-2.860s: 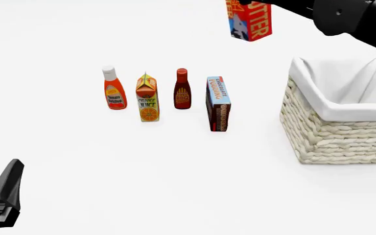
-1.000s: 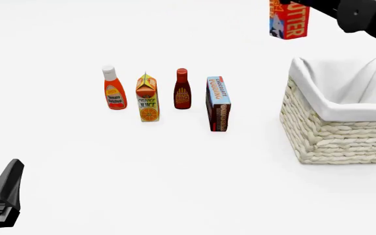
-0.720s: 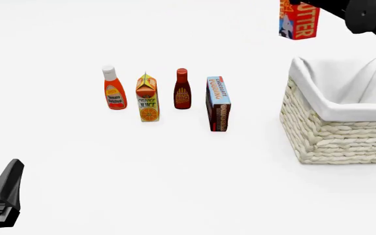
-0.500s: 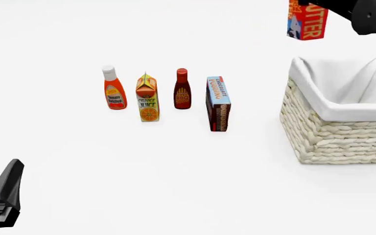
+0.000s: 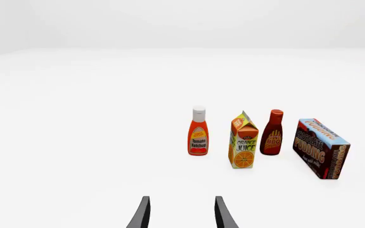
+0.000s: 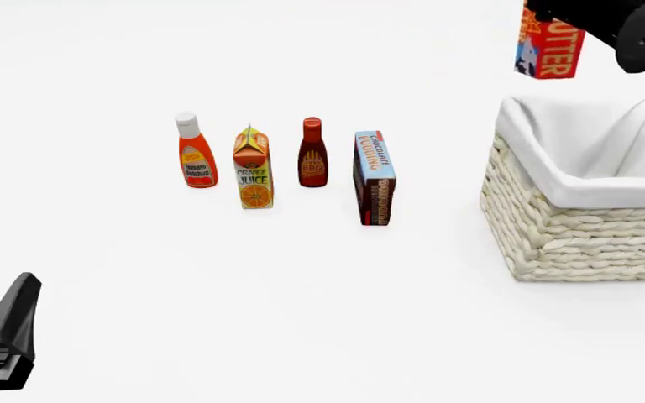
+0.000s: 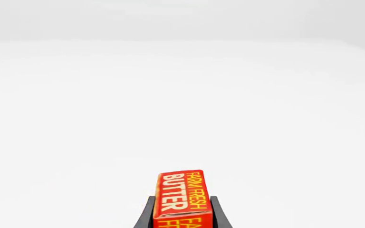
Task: Pick the butter and place it in the basket.
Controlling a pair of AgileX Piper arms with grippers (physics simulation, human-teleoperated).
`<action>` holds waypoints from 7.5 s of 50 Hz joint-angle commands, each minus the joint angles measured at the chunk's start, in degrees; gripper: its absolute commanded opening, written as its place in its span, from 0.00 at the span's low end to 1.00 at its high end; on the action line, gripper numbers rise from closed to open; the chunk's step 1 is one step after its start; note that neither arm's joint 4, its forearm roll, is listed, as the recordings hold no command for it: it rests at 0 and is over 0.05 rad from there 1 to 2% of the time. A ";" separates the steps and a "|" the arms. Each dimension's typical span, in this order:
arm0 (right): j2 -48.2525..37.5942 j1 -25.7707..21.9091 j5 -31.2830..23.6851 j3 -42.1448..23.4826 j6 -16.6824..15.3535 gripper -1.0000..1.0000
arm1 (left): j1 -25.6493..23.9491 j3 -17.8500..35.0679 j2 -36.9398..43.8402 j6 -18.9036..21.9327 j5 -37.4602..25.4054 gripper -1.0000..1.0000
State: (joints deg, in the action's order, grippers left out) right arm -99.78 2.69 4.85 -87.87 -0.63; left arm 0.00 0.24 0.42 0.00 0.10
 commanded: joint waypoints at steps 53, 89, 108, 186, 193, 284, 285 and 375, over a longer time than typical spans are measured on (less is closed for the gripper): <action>-4.41 10.35 2.30 -1.60 4.75 0.00 | 0.00 0.00 0.00 0.00 0.00 1.00; 0.24 13.66 7.67 5.78 4.63 0.00 | 0.00 0.00 0.00 0.00 0.00 1.00; 3.12 13.46 9.27 8.83 4.29 0.00 | 0.00 0.00 0.00 0.00 0.00 1.00; 9.71 10.03 12.80 18.85 1.59 0.00 | 0.00 0.00 0.00 0.00 0.00 1.00; 9.71 10.03 12.80 18.85 1.59 0.00 | 0.00 0.00 0.00 0.00 0.00 1.00; 12.08 10.10 19.06 28.71 -0.43 0.00 | 0.00 0.00 0.01 0.00 0.01 1.00; 12.17 10.09 19.05 28.74 -0.48 0.00 | 0.00 0.00 0.01 0.00 0.01 1.00; 13.27 9.78 19.97 33.00 -1.74 0.00 | 0.00 0.00 0.01 0.00 0.01 1.00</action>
State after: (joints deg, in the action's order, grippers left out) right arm -86.44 12.60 24.40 -54.13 -3.02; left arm 0.00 0.25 0.43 0.00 0.11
